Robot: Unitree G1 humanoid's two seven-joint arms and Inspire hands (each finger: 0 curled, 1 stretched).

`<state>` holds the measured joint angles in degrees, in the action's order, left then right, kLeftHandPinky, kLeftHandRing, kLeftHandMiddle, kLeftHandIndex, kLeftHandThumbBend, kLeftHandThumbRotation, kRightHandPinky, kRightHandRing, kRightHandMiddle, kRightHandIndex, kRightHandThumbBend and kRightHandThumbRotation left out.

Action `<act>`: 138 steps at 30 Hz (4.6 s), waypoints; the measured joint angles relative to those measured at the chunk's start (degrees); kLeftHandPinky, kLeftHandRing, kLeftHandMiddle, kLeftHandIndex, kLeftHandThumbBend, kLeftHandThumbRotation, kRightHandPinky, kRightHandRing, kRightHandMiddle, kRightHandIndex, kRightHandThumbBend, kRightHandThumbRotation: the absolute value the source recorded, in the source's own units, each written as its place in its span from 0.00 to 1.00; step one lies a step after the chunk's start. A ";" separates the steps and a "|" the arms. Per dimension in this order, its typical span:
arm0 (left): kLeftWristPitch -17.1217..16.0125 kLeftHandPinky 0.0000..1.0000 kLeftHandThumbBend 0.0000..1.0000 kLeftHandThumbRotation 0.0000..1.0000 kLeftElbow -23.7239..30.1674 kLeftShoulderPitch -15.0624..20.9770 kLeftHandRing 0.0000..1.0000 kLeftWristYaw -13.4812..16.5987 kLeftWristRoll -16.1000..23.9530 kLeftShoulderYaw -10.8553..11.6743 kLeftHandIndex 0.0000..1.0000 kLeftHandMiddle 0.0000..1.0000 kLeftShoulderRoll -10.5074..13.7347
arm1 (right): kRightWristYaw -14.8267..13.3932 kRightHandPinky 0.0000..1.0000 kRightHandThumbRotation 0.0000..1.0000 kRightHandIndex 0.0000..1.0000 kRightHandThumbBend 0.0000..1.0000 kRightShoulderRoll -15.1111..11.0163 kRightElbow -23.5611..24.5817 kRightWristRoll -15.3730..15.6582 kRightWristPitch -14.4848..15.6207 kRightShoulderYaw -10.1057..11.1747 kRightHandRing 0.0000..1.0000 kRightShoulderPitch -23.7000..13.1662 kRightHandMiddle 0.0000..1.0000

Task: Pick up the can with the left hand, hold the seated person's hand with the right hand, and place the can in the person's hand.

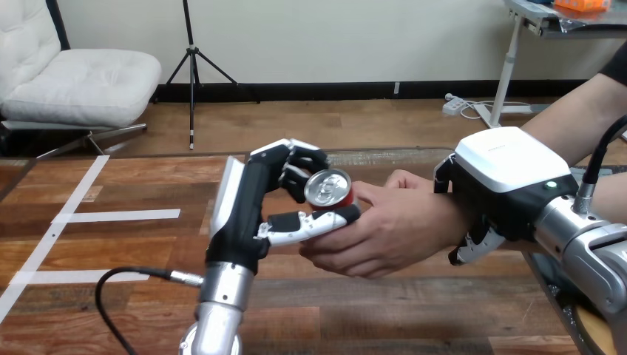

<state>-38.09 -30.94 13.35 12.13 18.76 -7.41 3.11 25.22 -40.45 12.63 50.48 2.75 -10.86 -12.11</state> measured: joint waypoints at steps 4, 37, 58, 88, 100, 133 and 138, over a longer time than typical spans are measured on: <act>-0.02 0.36 0.69 0.00 0.03 0.47 0.41 -0.20 0.00 -0.57 0.52 0.47 -0.17 | 0.01 0.36 0.00 0.50 0.84 0.06 0.00 0.20 -0.08 -0.26 0.43 -0.01 0.50; -1.44 0.35 0.68 0.00 0.07 0.72 0.40 -1.22 -0.01 -0.90 0.52 0.46 0.03 | -0.69 0.34 0.00 0.50 0.82 0.18 -0.01 0.36 -2.01 -0.33 0.41 -0.06 0.48; -2.17 0.35 0.68 0.00 0.20 0.71 0.40 -1.88 0.13 -1.05 0.52 0.47 0.04 | 0.54 0.58 0.00 0.67 0.85 0.18 0.01 1.41 -1.32 -0.33 0.66 -0.06 0.70; -2.17 0.36 0.68 0.00 0.21 0.71 0.41 -2.40 0.02 -1.04 0.54 0.48 0.37 | 0.07 0.64 0.00 0.71 0.87 0.17 -0.15 1.70 -1.68 -0.33 0.69 -0.05 0.72; -2.23 0.37 0.69 0.00 0.22 0.71 0.41 -3.01 -0.16 -0.99 0.55 0.48 0.72 | -0.58 0.65 0.00 0.72 0.87 0.17 -0.16 1.71 -1.73 -0.33 0.70 0.05 0.72; -0.63 0.43 0.72 0.04 3.65 -0.92 0.51 -8.57 -2.54 -0.84 0.64 0.58 1.69 | -3.44 0.65 0.00 0.73 0.87 0.29 0.26 1.24 -1.60 -0.15 0.72 2.58 0.74; 1.46 0.49 0.72 0.12 6.19 -2.02 0.59 -9.26 -1.41 -0.90 0.69 0.66 2.25 | -4.18 0.65 0.00 0.74 0.88 0.36 0.89 1.22 -1.49 -0.01 0.72 3.58 0.75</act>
<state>-36.63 -24.75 11.33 2.87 17.35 -8.30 5.35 21.05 -40.09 13.51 51.71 1.26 -10.87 -8.52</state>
